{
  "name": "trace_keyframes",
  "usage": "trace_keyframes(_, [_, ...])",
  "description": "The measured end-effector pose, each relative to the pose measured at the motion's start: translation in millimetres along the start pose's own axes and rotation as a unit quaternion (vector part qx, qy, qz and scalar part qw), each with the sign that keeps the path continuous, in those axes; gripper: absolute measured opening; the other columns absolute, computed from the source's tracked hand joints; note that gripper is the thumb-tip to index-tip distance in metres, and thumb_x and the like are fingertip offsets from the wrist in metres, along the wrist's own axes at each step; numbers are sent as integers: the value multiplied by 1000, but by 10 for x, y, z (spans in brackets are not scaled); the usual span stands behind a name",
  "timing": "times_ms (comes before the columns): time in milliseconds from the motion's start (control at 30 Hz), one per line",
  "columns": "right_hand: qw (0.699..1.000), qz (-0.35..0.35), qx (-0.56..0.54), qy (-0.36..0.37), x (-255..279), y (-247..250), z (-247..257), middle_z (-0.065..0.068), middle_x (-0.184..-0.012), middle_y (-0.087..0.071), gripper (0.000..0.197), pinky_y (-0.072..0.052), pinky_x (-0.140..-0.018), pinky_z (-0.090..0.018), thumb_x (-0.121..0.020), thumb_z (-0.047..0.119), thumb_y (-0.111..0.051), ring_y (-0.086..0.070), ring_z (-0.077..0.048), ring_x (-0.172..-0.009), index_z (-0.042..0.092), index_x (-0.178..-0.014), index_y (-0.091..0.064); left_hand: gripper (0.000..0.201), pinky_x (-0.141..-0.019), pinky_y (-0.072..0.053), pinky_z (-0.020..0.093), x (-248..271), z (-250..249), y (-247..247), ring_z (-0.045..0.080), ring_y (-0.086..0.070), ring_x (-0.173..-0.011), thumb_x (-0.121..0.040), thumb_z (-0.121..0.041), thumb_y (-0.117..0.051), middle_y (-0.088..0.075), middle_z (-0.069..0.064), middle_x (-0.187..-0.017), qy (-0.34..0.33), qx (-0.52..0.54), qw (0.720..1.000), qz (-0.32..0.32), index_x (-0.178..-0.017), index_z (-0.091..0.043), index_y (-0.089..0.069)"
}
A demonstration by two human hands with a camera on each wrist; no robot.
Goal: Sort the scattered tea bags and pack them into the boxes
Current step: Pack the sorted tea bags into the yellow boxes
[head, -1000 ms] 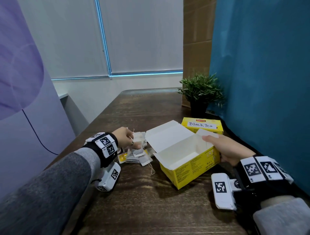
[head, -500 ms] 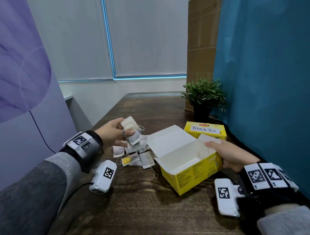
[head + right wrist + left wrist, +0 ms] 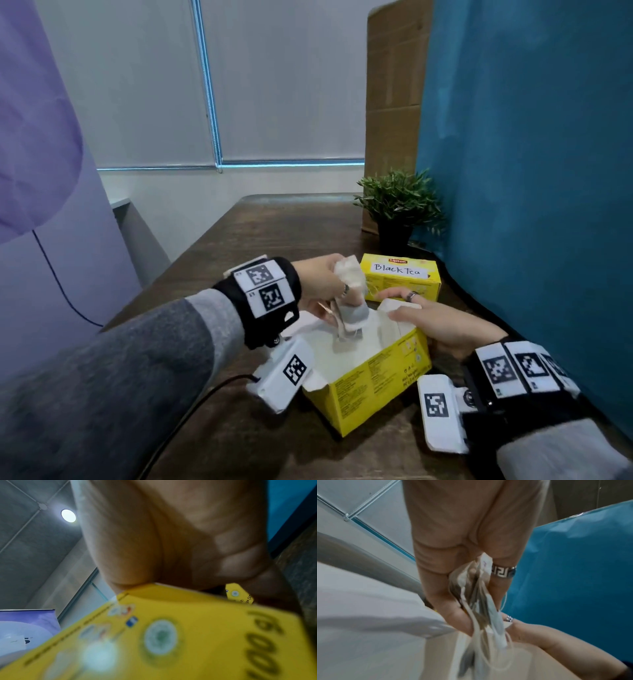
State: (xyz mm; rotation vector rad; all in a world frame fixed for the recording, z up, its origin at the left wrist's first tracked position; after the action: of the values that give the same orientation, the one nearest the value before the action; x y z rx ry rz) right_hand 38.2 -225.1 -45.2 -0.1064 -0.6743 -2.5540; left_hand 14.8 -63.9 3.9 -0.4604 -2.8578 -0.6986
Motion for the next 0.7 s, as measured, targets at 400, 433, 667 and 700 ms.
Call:
trace_keyframes(400, [996,-24,70,48,-14,33,38,-10,-122,-59,33,-41,-101,-49,-85,16,-55,-54,-33,-114,39,-108,-52,37,-65,-59,42,-38,69,-234,28,-66,-70,-94,-21,-53,-63,23,-101,135,10,987,83,-121,5,-52])
trace_keyframes(433, [996,-21,66,50,-2,24,51,-12,-121,-60,33,-41,-100,-51,-82,18,-56,-55,-35,-112,39,-108,-52,35,-69,-57,42,-34,64,-225,28,-68,-67,-95,-22,-51,-65,22,-98,135,4,987,91,-118,4,-53])
trace_keyframes(667, [996,6,63,69,-7,-17,71,-18,-114,-65,33,-44,-97,-54,-84,13,-54,-61,-37,-105,35,-109,-51,31,-75,-48,38,-48,33,-288,23,-57,-77,-96,-23,-50,-60,9,-88,129,-80,986,71,-118,-2,-55])
trace_keyframes(700, [996,6,64,68,-14,-12,62,-18,-113,-65,33,-45,-97,-52,-87,10,-53,-63,-35,-101,34,-109,-51,31,-72,-50,39,-59,17,-284,23,-57,-73,-96,-19,-50,-60,10,-87,124,-97,985,65,-118,2,-56])
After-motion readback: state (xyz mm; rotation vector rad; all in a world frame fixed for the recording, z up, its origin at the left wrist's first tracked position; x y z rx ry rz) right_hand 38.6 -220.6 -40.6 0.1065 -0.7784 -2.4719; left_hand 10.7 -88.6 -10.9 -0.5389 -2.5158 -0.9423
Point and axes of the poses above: each hand's wrist, its own x-axis away from the middle knuckle, its own y-axis out of the back of the hand, z = x × y, the point moved 5 cm from there along -x, towards the middle knuckle
